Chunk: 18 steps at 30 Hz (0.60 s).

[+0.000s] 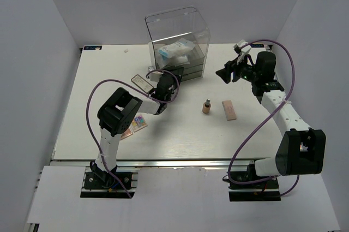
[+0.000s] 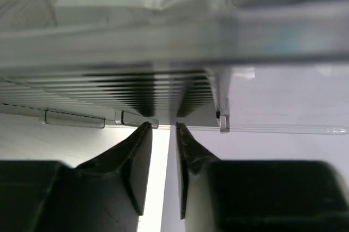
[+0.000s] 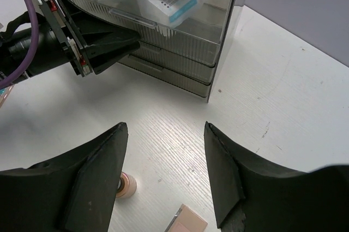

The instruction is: Organize the makeup

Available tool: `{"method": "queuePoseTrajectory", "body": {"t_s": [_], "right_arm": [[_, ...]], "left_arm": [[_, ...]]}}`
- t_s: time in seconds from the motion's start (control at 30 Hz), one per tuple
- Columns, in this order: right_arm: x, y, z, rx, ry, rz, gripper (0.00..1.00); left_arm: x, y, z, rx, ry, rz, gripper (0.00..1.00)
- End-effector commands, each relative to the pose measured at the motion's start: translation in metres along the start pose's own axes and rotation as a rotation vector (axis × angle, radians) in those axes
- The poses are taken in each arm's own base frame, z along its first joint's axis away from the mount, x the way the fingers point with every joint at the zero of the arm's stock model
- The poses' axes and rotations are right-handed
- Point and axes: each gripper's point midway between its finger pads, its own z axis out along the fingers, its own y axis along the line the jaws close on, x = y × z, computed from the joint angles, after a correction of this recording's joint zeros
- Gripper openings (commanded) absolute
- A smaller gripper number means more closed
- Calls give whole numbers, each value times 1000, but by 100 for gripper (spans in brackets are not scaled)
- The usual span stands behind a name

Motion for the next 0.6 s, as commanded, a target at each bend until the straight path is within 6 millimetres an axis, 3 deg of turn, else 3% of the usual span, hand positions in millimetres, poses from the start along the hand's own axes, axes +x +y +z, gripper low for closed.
{"method": "queuePoseTrajectory", "body": {"t_s": [0.0, 0.1, 0.27, 0.4, 0.43, 0.5, 0.53, 0.57], "right_arm": [[-21, -1, -3, -1, -60, -31, 64], [-21, -1, -3, -3, -58, -36, 64], [-19, 0, -3, -5, -57, -33, 64], [-17, 0, -3, -4, -53, -29, 64], [-16, 0, -3, -4, -53, -30, 64], [-15, 1, -3, -6, -52, -29, 64], [-16, 0, -3, -5, -53, -30, 64], [-14, 0, -3, -6, -51, -28, 64]], "left_arm": [[-3, 13, -2, -84, -9, 57, 40], [-1, 14, -1, -81, 1, 53, 50], [0, 12, -5, -78, 16, 60, 50], [-3, 14, -11, -78, 14, 66, 24], [-4, 14, -12, -76, 12, 65, 23], [-4, 15, -13, -77, 11, 58, 26], [-4, 16, -13, -79, 10, 58, 37], [-4, 18, -13, -84, 9, 61, 41]]}}
